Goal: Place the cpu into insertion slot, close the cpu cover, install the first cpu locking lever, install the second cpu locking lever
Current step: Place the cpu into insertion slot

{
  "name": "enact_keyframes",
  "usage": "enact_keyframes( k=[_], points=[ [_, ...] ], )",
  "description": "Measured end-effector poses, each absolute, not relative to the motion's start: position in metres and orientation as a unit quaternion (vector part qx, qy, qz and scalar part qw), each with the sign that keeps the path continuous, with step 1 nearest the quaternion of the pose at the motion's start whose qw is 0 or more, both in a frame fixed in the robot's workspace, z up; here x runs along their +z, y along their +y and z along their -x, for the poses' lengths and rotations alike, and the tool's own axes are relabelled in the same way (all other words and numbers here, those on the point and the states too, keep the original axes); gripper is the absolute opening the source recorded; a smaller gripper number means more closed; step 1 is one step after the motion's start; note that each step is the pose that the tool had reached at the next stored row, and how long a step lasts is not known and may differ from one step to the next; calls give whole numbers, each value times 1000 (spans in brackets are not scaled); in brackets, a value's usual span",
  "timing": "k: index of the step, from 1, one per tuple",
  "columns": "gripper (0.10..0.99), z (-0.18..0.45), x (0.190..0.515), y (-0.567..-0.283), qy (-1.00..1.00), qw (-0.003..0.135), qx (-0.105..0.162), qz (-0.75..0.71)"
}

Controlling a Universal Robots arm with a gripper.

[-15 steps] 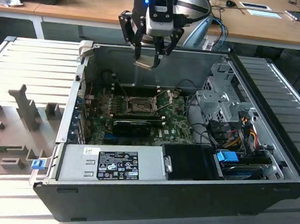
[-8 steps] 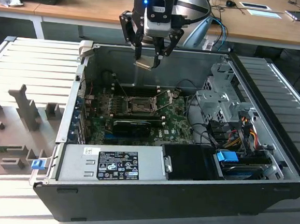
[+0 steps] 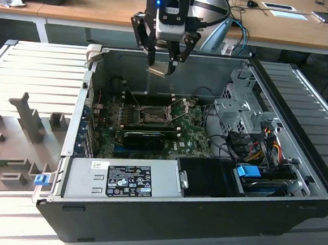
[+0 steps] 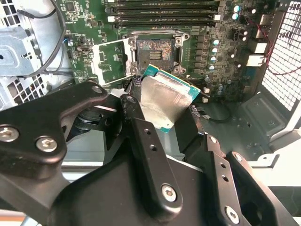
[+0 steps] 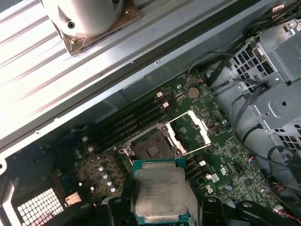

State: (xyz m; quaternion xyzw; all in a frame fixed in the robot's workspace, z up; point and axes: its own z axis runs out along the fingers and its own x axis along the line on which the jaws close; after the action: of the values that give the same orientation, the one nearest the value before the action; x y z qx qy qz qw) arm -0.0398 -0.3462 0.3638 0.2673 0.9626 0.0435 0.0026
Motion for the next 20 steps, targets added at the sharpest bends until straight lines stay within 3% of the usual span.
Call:
enact_keyframes(
  k=[20],
  points=[
    [529,40,360,-346,954,4,42,-296]
  ],
)
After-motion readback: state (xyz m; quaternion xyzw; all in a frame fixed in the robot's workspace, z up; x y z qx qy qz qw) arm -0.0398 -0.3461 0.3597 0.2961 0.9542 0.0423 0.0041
